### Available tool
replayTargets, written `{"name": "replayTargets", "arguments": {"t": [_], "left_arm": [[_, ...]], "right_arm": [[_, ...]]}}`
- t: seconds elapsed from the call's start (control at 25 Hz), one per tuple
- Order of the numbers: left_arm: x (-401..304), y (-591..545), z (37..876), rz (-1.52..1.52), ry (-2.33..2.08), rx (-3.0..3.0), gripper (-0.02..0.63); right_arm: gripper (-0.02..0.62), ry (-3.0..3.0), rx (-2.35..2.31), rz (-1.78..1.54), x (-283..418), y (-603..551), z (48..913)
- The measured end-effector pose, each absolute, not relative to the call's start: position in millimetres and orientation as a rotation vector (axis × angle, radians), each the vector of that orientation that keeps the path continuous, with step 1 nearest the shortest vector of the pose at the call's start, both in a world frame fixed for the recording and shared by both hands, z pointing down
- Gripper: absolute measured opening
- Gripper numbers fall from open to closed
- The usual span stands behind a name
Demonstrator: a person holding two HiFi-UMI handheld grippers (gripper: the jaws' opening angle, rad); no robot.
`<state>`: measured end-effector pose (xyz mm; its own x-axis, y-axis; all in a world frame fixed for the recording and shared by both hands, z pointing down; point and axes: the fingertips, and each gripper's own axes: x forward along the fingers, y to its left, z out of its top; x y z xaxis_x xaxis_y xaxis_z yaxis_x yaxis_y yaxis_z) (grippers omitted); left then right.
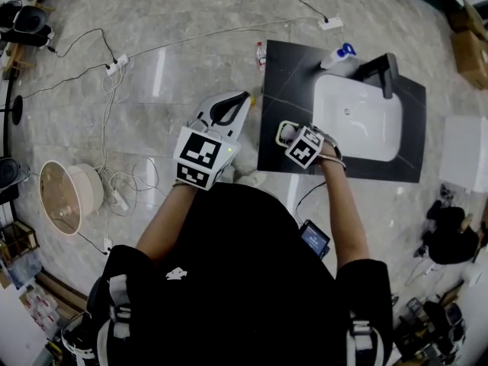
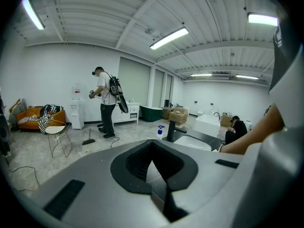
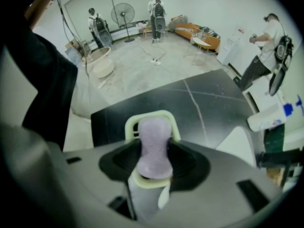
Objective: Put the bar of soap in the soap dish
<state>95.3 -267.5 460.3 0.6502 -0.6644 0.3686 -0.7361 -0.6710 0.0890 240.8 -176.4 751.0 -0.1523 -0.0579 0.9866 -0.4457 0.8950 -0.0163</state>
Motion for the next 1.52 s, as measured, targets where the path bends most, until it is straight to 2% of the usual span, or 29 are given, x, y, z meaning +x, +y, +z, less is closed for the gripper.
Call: {"name": "replayTargets", "arguments": {"t": [0.76, 0.8, 0.96, 1.0, 1.52], "left_arm": [[93, -262, 437, 0.408, -1.068, 2.728, 0.025], [94, -262, 435, 0.405, -1.061, 2.737, 0.025], [100, -258, 427, 0.388, -1.034, 2.770, 0.025], [101, -257, 425, 0.383, -1.027, 2.779, 0.025], [110, -250, 379, 0.312, -0.964, 2.925, 0.025]], "right_arm": [[0.201, -1.800, 0.640, 0.431, 237, -182, 699], [0.192, -1.814, 0.669, 0.439, 236, -184, 691], [0.077, -1.898, 0.844, 0.434, 231, -199, 645], [0.066, -1.922, 0.890, 0.440, 229, -201, 633], [0.035, -2.191, 1.475, 0.236, 218, -224, 440]]}}
